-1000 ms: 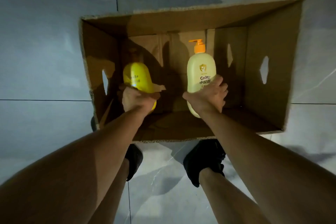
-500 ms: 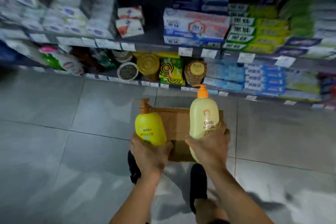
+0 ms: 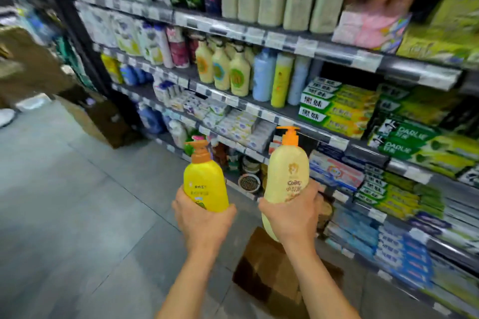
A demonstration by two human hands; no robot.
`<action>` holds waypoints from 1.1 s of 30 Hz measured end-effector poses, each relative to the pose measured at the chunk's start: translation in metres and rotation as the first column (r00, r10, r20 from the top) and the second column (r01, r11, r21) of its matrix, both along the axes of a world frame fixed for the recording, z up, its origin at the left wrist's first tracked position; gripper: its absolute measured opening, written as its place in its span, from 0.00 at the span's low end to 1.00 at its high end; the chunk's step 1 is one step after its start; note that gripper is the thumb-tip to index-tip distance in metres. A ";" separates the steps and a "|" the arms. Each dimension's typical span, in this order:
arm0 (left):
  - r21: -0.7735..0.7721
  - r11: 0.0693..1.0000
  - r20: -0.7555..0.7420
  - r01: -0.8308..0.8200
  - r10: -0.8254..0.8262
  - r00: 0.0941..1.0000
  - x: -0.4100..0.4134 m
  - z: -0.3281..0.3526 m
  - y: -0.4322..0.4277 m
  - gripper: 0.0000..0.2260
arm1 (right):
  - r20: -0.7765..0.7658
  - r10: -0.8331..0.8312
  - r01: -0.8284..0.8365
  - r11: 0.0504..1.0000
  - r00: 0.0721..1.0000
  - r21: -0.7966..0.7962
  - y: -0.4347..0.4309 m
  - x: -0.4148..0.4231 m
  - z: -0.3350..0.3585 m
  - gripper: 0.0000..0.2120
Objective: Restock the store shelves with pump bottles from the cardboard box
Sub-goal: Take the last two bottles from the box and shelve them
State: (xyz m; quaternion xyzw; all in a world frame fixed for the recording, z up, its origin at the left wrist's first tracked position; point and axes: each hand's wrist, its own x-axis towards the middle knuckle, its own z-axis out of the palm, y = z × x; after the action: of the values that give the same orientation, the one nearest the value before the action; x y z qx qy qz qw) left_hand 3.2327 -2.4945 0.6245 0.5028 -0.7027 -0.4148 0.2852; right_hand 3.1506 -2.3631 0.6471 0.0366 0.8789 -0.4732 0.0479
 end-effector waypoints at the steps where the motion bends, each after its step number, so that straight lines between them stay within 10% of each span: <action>1: -0.026 0.999 -0.019 -0.025 0.025 1.000 0.014 0.011 -0.017 0.40 | -0.024 0.017 -0.018 1.000 1.000 -0.012 -0.016 0.012 0.010 0.46; 16: -0.232 0.963 -0.112 -0.140 0.116 0.987 0.206 0.088 -0.260 0.42 | -0.280 0.124 -0.181 0.966 0.952 -0.184 -0.258 0.163 0.075 0.43; 33: -0.247 0.950 -0.117 -0.192 0.167 0.979 0.127 0.097 -0.522 0.41 | -0.238 0.217 -0.273 0.934 0.947 -0.232 -0.550 0.079 0.062 0.43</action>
State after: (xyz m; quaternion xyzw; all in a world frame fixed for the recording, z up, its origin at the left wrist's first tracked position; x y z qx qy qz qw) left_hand 3.3592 -3.0167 0.7214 0.5032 -0.6876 -0.3157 0.4176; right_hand 3.2293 -2.9127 0.7094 -0.1304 0.8064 -0.5765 0.0189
